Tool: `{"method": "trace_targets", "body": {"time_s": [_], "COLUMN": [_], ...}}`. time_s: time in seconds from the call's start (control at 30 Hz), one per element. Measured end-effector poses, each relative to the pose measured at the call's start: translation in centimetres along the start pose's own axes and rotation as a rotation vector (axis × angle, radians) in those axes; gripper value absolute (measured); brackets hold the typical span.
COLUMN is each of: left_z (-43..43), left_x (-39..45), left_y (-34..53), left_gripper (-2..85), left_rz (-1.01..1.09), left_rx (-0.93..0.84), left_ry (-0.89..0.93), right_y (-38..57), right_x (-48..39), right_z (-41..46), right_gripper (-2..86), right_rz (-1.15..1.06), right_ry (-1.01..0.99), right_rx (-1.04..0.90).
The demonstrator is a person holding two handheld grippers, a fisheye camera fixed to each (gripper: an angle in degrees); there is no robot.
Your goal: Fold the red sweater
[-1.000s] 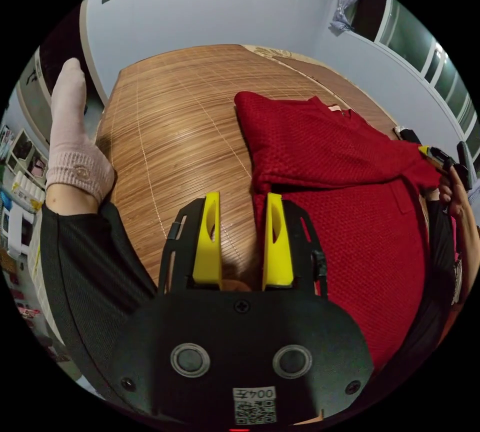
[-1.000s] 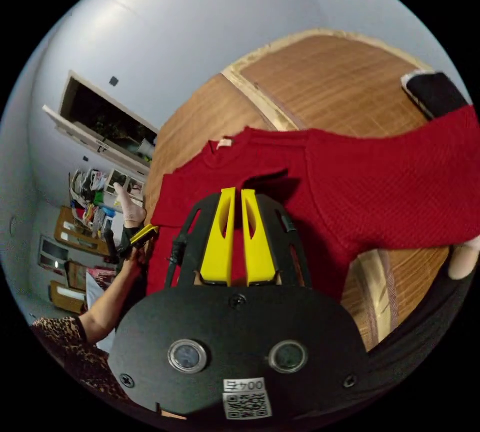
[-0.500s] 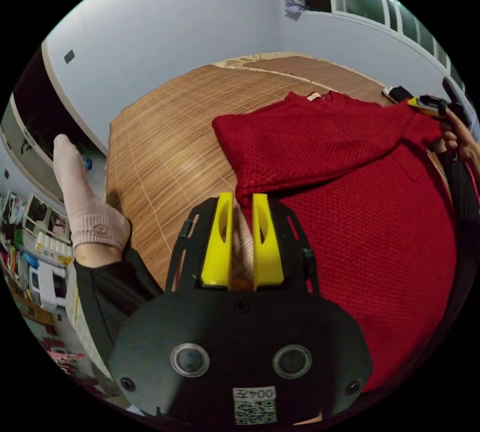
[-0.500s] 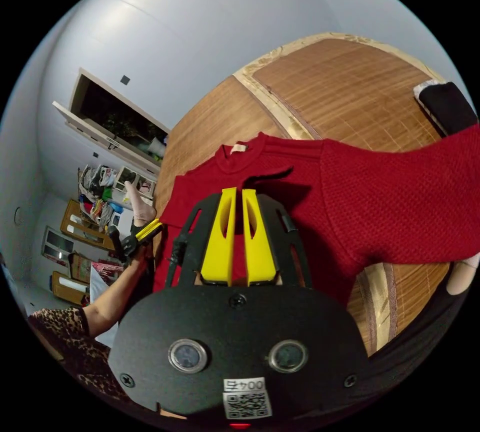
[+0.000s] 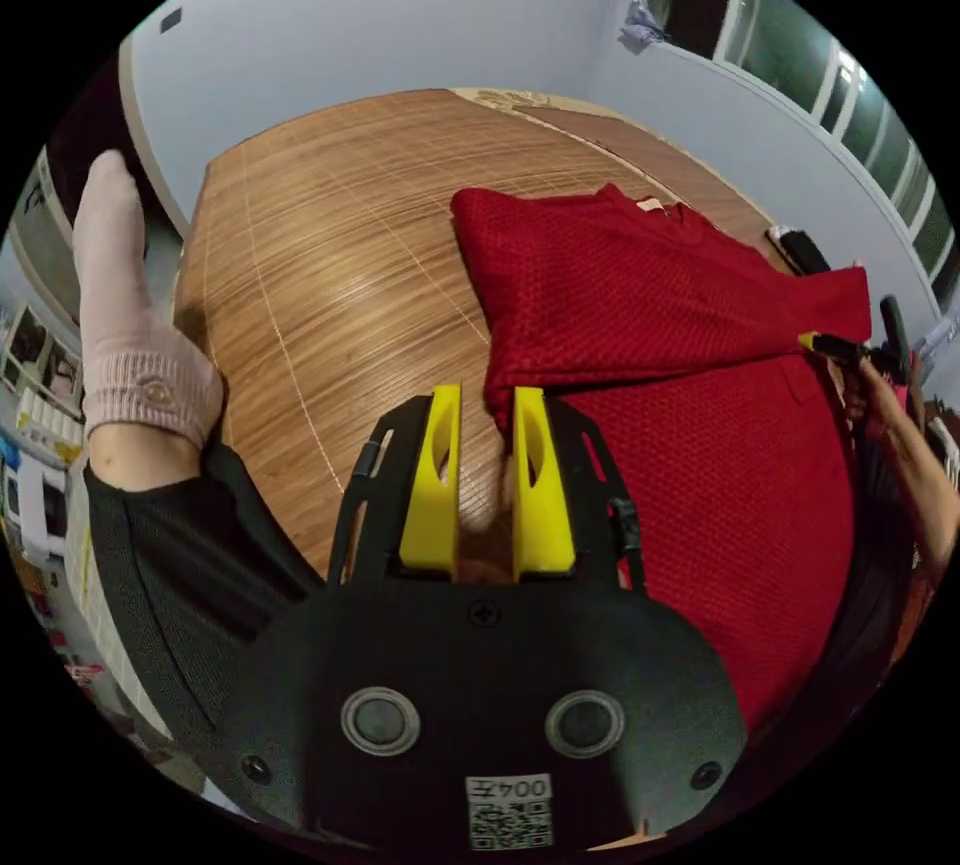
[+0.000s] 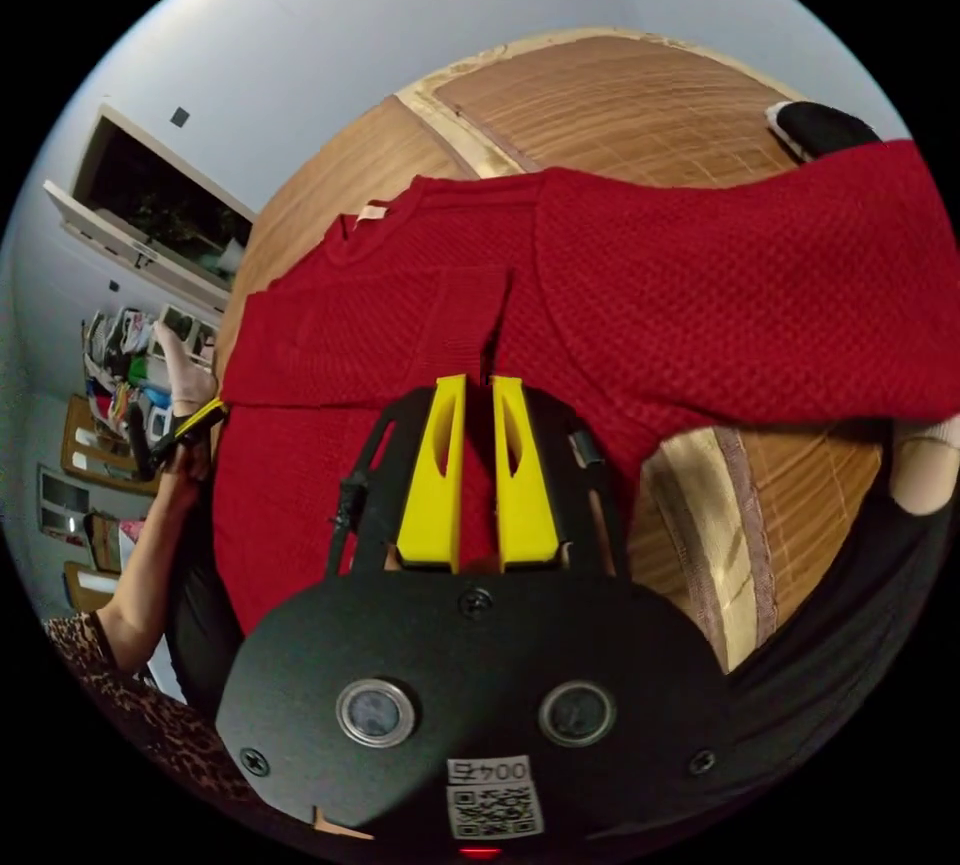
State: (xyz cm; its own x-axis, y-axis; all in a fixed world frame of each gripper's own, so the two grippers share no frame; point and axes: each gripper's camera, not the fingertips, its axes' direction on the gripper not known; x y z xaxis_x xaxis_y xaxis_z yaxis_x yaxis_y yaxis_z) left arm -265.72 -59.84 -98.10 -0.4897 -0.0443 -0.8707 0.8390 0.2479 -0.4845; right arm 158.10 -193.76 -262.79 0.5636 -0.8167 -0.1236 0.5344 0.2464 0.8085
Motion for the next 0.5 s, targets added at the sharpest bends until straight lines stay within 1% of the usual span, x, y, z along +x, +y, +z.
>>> {"method": "trace_targets", "body": {"time_s": [0.07,0.13,0.17,0.23,0.3,0.37,0.4,0.5], "left_z": [-0.9,-2.9,-4.4,-6.4,-7.3,-6.2,-5.3,-1.7], "left_x": [-1.5,-2.8,-3.3,-3.0,-0.9,1.2,2.8,5.6], "left_y": [-0.1,0.2,0.5,0.7,-0.3,-2.2,-3.6,-6.7], "left_gripper": [8.2,8.2,7.9,7.4,6.8,6.6,6.4,5.9], "left_rz": [-0.058,-0.111,-0.129,-0.132,-0.07,-0.002,0.043,0.089], "left_rx": [-0.005,0.055,0.123,0.21,0.275,0.231,0.209,0.175], "left_ry": [0.068,0.126,0.139,0.126,0.093,0.088,0.063,-0.024], "right_y": [0.4,1.2,1.8,2.4,2.7,2.6,2.4,2.1], "right_x": [-0.2,-0.8,-1.4,-2.5,-4.6,-6.3,-7.2,-8.6], "right_z": [-1.0,-2.5,-3.6,-4.5,-4.3,-3.5,-2.7,-0.9], "right_gripper": [7.2,7.6,7.5,7.6,8.2,8.9,9.4,10.6], "right_rz": [0.022,0.018,0.003,-0.041,-0.126,-0.192,-0.226,-0.268], "right_ry": [0.056,0.098,0.102,0.092,0.084,0.101,0.117,0.17], "right_rx": [0.007,0.047,0.092,0.139,0.163,0.166,0.159,0.141]}}
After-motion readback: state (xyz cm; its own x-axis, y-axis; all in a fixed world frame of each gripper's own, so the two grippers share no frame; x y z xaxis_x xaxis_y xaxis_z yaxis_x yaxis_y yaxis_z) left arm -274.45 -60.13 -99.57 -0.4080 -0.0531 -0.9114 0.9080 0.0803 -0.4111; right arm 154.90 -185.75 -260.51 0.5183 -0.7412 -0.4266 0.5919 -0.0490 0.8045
